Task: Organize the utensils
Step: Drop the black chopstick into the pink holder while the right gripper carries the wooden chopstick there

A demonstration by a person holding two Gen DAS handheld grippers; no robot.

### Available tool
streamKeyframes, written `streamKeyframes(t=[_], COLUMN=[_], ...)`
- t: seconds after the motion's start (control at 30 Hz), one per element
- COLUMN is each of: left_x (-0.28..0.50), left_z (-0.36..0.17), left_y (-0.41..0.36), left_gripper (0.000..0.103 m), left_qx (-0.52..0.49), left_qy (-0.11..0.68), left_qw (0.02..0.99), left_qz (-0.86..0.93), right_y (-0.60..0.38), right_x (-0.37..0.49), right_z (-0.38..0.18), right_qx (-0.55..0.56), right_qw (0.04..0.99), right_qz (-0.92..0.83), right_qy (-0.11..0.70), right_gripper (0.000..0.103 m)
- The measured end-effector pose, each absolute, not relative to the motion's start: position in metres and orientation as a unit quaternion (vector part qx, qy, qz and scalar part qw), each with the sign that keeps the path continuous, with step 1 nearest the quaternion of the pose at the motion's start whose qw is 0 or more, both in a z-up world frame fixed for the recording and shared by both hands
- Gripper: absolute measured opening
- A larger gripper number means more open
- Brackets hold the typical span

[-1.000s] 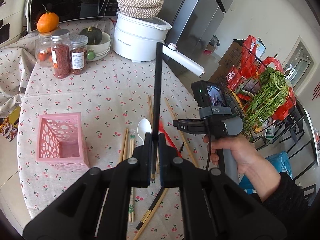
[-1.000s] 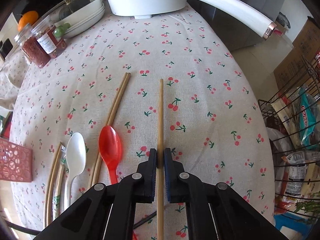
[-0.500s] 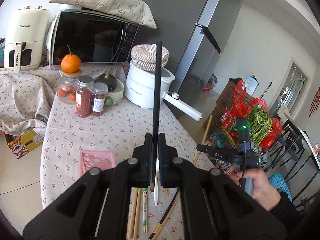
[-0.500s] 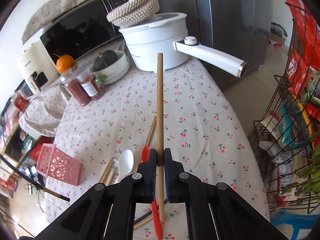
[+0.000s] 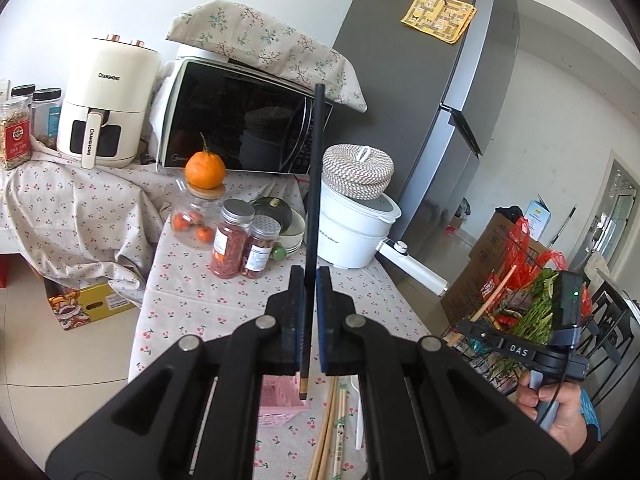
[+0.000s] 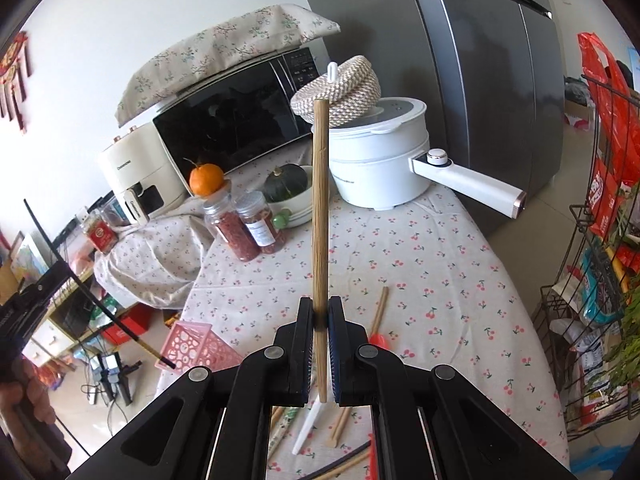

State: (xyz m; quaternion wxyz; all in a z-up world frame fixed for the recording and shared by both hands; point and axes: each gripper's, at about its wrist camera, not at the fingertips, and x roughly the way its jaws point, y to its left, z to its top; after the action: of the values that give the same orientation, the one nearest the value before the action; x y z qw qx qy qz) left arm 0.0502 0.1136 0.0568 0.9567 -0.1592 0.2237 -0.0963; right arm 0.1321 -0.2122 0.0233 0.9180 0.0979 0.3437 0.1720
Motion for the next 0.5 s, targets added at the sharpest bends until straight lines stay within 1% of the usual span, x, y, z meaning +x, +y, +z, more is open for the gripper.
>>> streamKeyframes(t=[0.33, 0.5], left_x=[0.086, 0.097], left_z=[0.017, 0.006], left_y=[0.125, 0.125], left_gripper=[0.007, 0.007], left_qx=[-0.149, -0.151], left_qy=[0.288, 0.306], left_qw=[0.944, 0.939], left_qz=[-0.055, -0.051], right_y=[-0.179, -0.167], right_x=[0.126, 0.123], right_z=[0.034, 0.041], right_qx=[0.112, 0.131], right_qw=[0.912, 0.906], right_qz=[0.219, 0.245], right_qy=[0.330, 0.318], right_gripper=[0.007, 0.007])
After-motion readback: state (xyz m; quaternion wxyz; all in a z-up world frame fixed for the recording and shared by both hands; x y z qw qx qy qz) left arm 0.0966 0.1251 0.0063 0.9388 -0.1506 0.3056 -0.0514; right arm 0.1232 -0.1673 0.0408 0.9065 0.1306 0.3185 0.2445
